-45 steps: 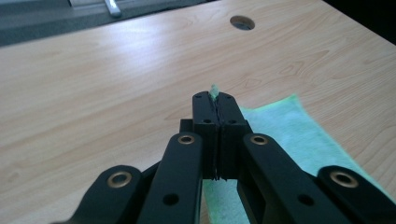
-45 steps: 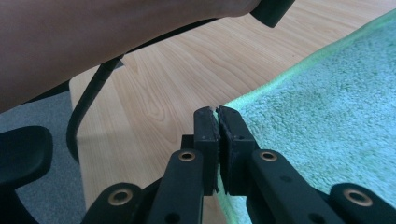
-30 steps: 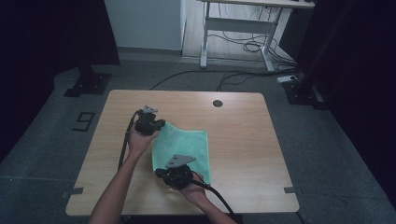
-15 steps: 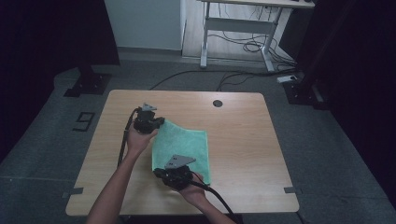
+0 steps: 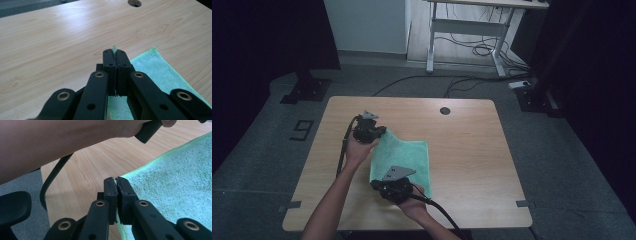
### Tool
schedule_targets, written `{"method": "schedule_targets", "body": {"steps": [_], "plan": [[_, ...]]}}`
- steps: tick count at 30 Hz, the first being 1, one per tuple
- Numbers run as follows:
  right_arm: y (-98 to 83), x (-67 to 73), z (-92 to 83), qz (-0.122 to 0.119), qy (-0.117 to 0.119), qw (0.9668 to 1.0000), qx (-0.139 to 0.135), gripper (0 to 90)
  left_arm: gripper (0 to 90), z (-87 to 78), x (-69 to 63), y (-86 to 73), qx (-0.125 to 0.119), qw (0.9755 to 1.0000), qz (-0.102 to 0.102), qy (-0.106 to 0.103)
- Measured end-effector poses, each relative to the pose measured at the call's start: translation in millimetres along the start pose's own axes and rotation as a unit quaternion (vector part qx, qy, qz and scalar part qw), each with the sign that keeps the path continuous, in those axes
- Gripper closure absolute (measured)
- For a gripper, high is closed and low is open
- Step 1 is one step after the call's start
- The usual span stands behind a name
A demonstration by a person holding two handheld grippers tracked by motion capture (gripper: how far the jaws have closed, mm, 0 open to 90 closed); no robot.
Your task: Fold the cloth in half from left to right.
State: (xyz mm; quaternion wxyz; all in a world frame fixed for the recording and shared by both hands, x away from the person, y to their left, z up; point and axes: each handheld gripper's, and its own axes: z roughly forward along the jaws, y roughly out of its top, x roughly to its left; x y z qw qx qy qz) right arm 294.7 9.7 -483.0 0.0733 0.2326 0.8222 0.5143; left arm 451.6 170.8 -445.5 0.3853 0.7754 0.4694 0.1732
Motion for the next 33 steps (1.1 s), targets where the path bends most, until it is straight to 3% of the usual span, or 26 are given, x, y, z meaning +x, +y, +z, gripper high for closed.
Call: {"method": "schedule_targets", "body": {"steps": [9,14,21,33], "plan": [[12.9,8.3,5.4,-0.007,0.01,0.9997,-0.02,86.1,88.5,-24.2,13.4,7.4,-0.018,0.9996,-0.016,0.01],[6.4,10.4,-0.3,-0.017,0.005,0.9995,-0.025,86.1,88.4,-9.7,4.2,5.5,-0.006,0.9999,-0.009,0.009],[-5.4,-1.5,-6.4,0.002,0.0,0.9997,-0.022,86.1,88.3,19.5,-6.1,6.7,0.018,0.9998,-0.006,0.008],[-20.0,-12.2,-14.2,0.018,-0.013,0.9997,-0.015,86.1,88.1,43.0,-14.9,7.3,0.041,0.9991,-0.008,0.007]]}}
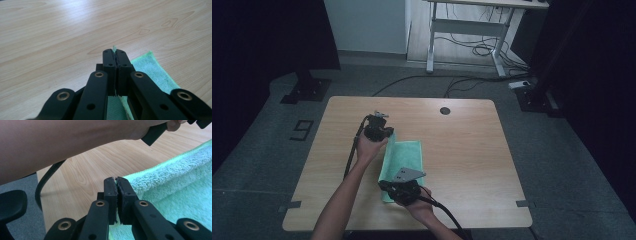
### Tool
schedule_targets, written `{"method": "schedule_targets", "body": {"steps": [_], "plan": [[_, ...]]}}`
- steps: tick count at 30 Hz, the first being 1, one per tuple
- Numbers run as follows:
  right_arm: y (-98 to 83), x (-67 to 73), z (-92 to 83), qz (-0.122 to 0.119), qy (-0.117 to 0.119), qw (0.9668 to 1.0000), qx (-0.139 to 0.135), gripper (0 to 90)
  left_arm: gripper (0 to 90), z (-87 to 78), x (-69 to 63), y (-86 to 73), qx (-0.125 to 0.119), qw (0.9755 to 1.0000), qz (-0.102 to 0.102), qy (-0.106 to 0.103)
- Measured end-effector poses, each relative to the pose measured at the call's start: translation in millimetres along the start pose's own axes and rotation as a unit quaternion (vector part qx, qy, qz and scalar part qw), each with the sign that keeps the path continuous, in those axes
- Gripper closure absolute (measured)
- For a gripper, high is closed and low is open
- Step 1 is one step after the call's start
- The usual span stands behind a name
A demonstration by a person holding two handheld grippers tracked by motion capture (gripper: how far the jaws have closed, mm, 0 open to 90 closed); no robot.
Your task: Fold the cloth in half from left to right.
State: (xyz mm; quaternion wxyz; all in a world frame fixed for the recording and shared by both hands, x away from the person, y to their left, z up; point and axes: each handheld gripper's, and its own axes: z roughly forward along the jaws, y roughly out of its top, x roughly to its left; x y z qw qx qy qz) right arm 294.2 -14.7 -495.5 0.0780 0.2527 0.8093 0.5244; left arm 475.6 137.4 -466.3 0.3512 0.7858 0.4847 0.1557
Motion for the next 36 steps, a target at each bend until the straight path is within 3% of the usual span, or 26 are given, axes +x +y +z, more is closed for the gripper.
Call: {"method": "schedule_targets", "body": {"steps": [11,36], "plan": [[-20.7,-13.7,-15.0,0.012,-0.015,0.9997,0.012,86.1,88.4,20.1,-14.9,-1.2,0.011,0.9999,0.008,-0.009],[-51.9,-29.8,-38.9,0.039,-0.031,0.9986,0.018,85.8,88.3,51.2,-42.6,-6.6,0.025,0.9993,0.014,-0.022]]}}
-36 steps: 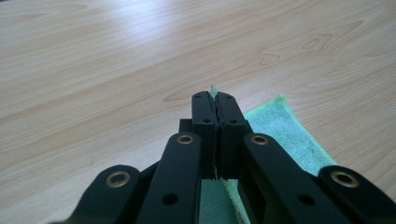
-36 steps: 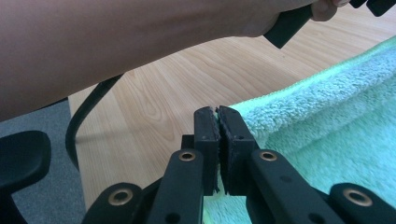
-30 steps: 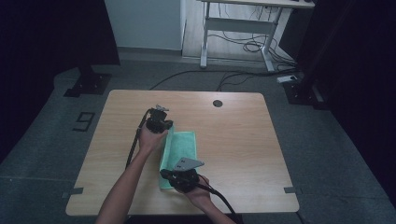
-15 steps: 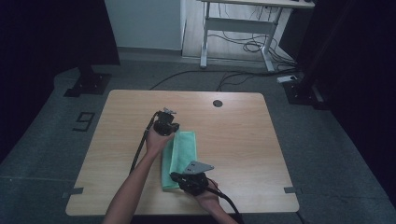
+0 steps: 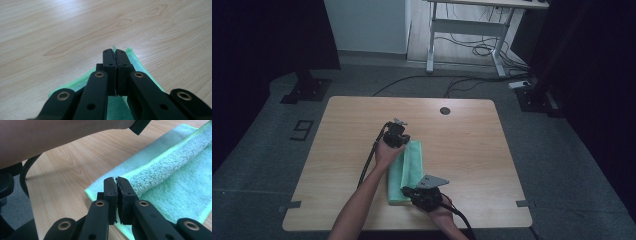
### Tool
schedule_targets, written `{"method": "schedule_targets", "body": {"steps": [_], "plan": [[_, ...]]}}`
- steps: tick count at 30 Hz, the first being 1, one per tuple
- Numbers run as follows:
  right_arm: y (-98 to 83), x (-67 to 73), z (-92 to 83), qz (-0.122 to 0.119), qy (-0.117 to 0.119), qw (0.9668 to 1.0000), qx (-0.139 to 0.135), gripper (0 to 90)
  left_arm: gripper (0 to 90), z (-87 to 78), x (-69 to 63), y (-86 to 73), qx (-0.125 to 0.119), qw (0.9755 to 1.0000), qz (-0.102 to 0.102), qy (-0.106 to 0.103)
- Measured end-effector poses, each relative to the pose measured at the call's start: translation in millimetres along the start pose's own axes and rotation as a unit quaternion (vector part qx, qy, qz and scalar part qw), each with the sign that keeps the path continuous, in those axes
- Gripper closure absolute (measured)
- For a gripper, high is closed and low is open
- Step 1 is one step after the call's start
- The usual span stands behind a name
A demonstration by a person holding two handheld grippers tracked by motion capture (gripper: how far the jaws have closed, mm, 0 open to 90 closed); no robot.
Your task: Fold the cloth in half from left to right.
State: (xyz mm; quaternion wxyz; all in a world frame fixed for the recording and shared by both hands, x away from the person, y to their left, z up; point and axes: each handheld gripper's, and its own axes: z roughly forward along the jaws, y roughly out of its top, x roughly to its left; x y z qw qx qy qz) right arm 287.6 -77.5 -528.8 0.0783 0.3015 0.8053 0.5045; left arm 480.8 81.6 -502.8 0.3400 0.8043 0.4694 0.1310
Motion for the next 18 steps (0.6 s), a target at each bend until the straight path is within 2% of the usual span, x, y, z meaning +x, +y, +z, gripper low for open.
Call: {"method": "schedule_targets", "body": {"steps": [4,10,18], "plan": [[-3.9,-2.4,-1.5,0.004,-0.003,1.0,0.005,85.7,88.3,6.3,-4.9,-0.1,0.005,0.9999,0.008,0.004],[-5.3,-6.0,-3.9,0.008,-0.007,0.9999,0.006,85.7,88.3,12.7,-7.7,1.0,0.005,1.0,0.005,0.003],[-5.4,-10.2,-10.3,0.015,-0.012,0.9998,0.002,85.5,88.2,13.3,-7.5,5.1,0.004,1.0,-0.003,-0.002]]}}
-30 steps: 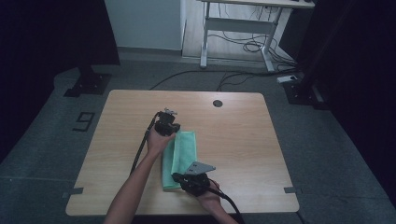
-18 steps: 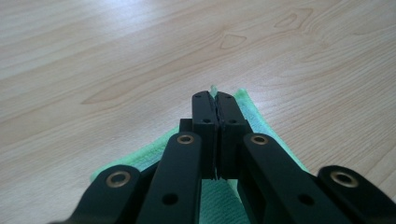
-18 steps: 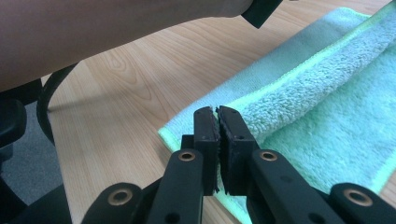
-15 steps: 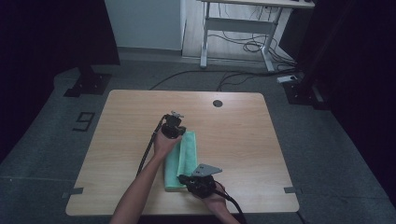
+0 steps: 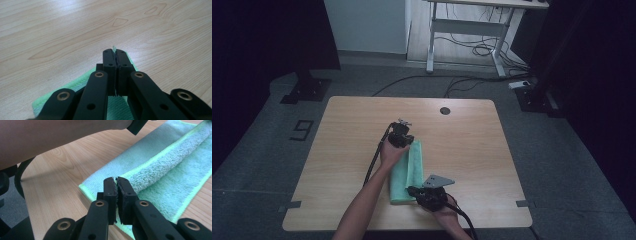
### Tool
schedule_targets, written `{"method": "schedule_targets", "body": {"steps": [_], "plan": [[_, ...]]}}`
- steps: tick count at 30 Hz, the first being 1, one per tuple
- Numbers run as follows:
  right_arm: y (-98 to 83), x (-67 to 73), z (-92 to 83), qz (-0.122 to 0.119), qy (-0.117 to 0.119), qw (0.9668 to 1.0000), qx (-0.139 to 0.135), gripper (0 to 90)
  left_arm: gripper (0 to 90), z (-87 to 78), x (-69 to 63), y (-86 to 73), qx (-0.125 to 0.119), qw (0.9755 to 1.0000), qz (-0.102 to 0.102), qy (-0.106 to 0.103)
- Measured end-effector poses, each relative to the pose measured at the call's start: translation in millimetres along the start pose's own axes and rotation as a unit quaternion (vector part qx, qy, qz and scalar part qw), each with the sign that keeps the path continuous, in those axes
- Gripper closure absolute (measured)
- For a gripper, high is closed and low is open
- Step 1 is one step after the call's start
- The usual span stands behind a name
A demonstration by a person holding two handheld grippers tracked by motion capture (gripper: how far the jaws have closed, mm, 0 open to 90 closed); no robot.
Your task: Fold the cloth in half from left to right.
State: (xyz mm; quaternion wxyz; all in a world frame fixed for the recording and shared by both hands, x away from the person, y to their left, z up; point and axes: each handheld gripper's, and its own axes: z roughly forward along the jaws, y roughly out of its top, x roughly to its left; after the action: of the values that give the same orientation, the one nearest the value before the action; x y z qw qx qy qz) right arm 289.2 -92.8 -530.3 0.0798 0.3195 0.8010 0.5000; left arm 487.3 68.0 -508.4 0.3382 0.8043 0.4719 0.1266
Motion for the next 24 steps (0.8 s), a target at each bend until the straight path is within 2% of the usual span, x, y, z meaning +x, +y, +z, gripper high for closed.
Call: {"method": "schedule_targets", "body": {"steps": [13,18,24], "plan": [[-8.1,-9.6,-2.2,0.01,-0.012,0.9997,0.018,85.1,86.5,16.4,-6.2,-0.4,0.012,0.9999,-0.007,0.003],[-10.0,-13.1,-3.5,0.016,-0.016,0.9995,0.023,84.5,85.4,16.9,-5.7,0.5,0.008,0.9998,-0.016,-0.001],[-12.7,-15.8,-4.9,0.018,-0.018,0.9992,0.03,82.6,83.7,16.8,-7.1,0.8,0.008,0.9999,-0.014,-0.005]]}}
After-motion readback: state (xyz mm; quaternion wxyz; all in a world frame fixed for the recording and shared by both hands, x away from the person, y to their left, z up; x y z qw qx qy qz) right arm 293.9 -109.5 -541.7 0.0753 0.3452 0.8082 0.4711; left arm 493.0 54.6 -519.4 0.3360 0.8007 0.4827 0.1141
